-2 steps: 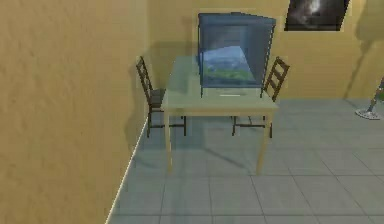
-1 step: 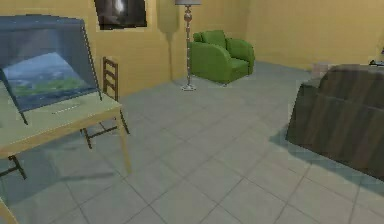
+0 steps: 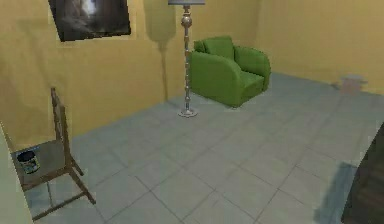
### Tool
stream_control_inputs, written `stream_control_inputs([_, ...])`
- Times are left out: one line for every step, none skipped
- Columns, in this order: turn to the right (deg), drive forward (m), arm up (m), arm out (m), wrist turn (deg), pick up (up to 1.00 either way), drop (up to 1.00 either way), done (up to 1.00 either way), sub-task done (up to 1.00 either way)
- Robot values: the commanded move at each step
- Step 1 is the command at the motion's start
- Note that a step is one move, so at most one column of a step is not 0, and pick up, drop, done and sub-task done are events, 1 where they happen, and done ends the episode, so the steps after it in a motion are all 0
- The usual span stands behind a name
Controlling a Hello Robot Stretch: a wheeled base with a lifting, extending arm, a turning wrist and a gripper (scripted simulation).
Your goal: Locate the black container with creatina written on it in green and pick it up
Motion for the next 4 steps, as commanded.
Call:
stream_control_inputs([0.0,0.45,0.0,0.0,0.0,0.0,0.0,0.0,0.0])
stream_control_inputs([-45.0,0.0,0.0,0.0,0.0,0.0,0.0,0.0,0.0])
stream_control_inputs([-45.0,0.0,0.0,0.0,0.0,0.0,0.0,0.0,0.0])
stream_control_inputs([-45.0,0.0,0.0,0.0,0.0,0.0,0.0,0.0,0.0])
